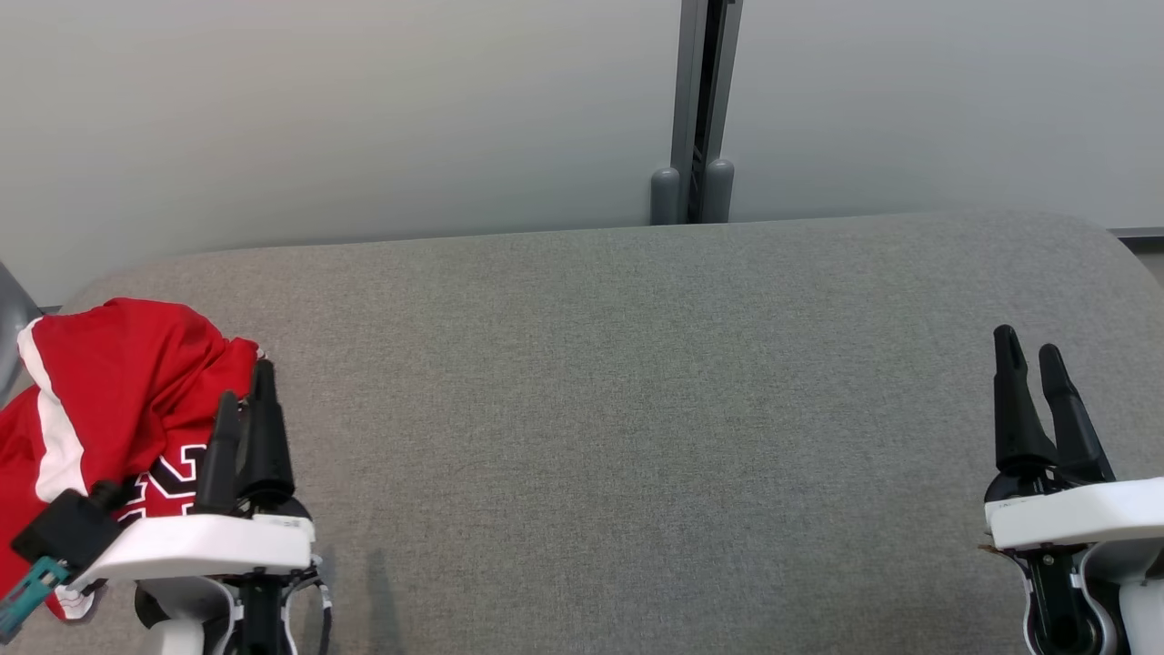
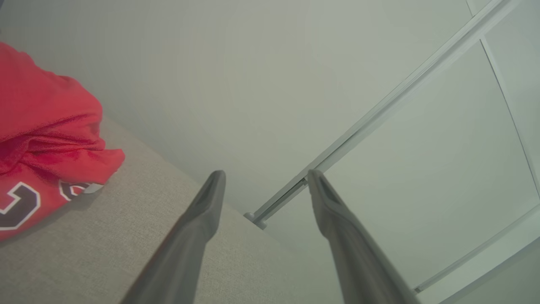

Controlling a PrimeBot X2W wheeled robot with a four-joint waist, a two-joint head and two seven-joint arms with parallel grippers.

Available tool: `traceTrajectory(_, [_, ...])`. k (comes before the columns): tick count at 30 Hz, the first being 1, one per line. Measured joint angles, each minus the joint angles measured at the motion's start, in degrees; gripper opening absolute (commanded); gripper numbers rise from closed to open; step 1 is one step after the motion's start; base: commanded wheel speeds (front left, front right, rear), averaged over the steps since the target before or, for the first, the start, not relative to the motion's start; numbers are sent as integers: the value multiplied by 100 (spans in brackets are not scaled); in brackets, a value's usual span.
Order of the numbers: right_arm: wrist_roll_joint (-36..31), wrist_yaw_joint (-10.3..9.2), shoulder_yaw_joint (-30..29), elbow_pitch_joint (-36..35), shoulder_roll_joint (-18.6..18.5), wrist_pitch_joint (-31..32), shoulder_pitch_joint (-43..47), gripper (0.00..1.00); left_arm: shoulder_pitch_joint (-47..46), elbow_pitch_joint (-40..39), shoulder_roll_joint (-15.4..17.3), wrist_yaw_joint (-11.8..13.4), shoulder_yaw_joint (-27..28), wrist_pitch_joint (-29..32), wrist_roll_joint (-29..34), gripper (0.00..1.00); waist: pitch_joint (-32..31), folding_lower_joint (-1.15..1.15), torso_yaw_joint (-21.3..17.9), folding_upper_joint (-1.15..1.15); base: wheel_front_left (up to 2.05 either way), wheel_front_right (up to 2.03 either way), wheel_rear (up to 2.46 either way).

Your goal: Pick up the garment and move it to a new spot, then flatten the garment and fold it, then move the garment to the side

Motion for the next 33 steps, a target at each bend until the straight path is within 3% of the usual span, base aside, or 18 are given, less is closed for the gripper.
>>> traceTrajectory(14, [-1224, 0, 214, -234, -14, -245, 26, 100, 48, -138, 46, 633, -977, -222, 2118, 100, -46, 0, 8, 0, 0, 0, 0])
traceTrajectory(20, [-1522, 0, 191, -138, -20, -331, 104, 100, 48, -54, 216, 1014, -1421, -314, 2653, 100, -78, 0, -17, 0, 0, 0, 0])
traceTrajectory(26, [-1413, 0, 127, 213, -27, -434, 185, 100, 50, 298, 388, 1266, -1908, -402, 2980, 100, -125, 0, -52, 0, 0, 0, 0])
traceTrajectory(33, [-1933, 0, 331, 488, -31, -521, 200, 100, 48, 501, 474, 1614, -2184, -501, 3298, 100, -171, 0, -76, 0, 0, 0, 0])
